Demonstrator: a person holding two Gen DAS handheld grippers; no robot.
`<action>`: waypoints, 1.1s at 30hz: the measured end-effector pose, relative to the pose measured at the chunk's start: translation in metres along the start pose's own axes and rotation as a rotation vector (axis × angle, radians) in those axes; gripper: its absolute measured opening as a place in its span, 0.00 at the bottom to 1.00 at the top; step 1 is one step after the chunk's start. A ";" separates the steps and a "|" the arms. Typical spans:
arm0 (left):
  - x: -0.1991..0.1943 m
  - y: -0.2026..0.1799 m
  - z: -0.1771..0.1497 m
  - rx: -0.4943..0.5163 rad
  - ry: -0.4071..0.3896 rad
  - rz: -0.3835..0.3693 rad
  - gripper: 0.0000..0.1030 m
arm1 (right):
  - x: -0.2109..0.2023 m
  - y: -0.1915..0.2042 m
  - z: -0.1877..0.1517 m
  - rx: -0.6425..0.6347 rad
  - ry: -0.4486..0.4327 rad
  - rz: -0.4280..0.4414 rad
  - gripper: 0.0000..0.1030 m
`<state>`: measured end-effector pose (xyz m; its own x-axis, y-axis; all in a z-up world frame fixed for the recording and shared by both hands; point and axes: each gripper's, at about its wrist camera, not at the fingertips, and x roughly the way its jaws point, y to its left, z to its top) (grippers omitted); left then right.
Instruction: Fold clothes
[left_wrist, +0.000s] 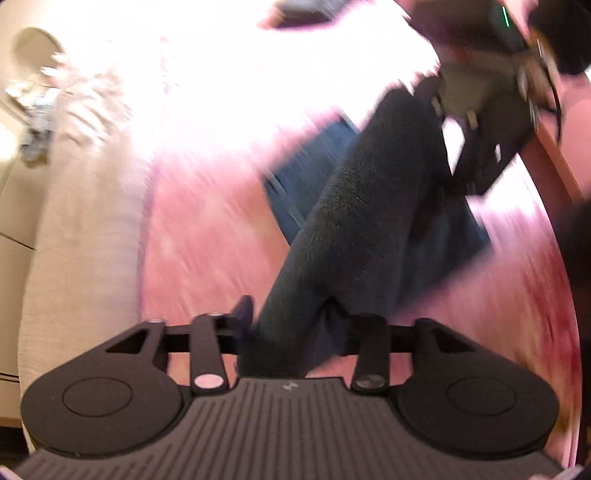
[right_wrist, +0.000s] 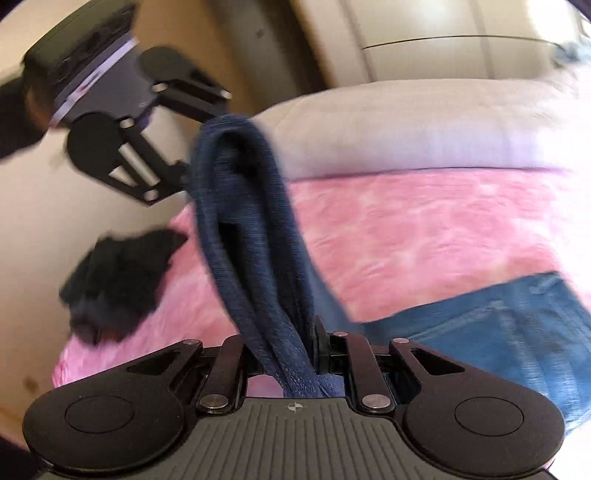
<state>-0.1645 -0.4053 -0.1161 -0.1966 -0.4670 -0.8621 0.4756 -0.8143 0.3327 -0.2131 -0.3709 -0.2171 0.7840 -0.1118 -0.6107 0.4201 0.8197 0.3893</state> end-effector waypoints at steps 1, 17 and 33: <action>0.004 0.009 0.017 -0.036 -0.033 0.017 0.41 | -0.008 -0.022 0.002 0.034 -0.017 0.001 0.13; 0.287 0.085 0.090 -0.536 0.070 -0.237 0.40 | -0.050 -0.214 -0.112 1.011 -0.321 -0.134 0.40; 0.331 0.088 0.081 -0.602 0.128 -0.286 0.09 | -0.038 -0.270 -0.084 1.028 -0.243 -0.225 0.13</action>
<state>-0.2571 -0.6597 -0.3412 -0.3000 -0.1875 -0.9353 0.8220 -0.5483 -0.1538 -0.3947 -0.5407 -0.3570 0.6632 -0.4019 -0.6314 0.6597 -0.0846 0.7467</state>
